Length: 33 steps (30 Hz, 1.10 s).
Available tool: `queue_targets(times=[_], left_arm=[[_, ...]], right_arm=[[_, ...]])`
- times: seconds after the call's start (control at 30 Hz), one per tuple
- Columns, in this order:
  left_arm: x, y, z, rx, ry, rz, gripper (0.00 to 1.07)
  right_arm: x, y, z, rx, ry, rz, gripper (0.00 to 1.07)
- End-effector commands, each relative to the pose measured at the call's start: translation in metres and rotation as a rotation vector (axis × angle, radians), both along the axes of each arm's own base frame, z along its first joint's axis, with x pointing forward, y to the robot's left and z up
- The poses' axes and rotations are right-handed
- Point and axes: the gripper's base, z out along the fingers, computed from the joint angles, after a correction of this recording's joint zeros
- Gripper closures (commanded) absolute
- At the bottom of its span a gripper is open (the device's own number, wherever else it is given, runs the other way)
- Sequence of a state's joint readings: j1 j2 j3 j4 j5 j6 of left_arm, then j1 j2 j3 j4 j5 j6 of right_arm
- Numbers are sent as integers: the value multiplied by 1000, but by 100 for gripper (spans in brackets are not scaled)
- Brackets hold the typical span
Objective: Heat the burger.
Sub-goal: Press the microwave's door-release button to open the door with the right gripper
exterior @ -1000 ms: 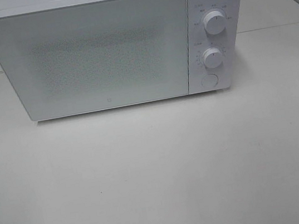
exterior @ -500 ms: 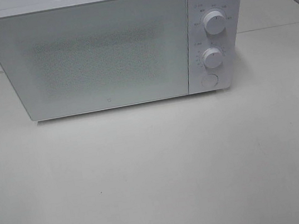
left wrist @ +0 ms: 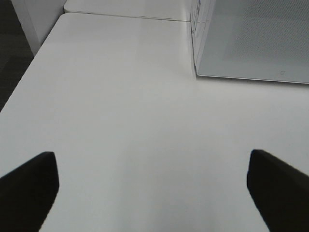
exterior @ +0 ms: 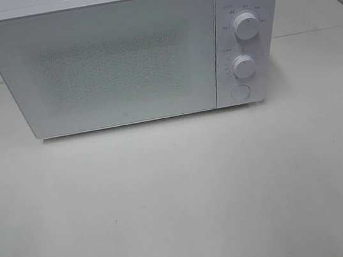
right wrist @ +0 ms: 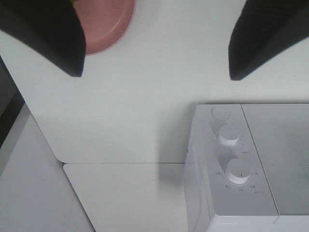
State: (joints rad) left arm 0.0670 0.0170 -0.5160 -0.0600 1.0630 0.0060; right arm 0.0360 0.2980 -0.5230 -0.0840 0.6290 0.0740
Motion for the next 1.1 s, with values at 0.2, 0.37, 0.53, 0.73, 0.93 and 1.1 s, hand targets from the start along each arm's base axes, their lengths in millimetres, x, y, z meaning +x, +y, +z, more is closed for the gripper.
queue_targets(times=[0.2, 0.37, 0.53, 0.73, 0.93, 1.1], left_arm=[[0, 0, -1, 1, 6, -1, 9], [0, 0, -1, 1, 6, -1, 9], [0, 0, -1, 1, 6, -1, 9], [0, 0, -1, 1, 6, -1, 9], [0, 0, -1, 1, 6, -1, 9], [0, 0, -1, 1, 6, -1, 9]], right_arm=[[26, 2, 4, -2, -17, 9, 33], [41, 2, 3, -3, -11, 14, 33], [62, 4, -1, -7, 1, 21, 33], [77, 5, -5, -7, 10, 27, 33], [96, 6, -14, -8, 52, 32, 33], [109, 6, -22, -50, 23, 49, 33]])
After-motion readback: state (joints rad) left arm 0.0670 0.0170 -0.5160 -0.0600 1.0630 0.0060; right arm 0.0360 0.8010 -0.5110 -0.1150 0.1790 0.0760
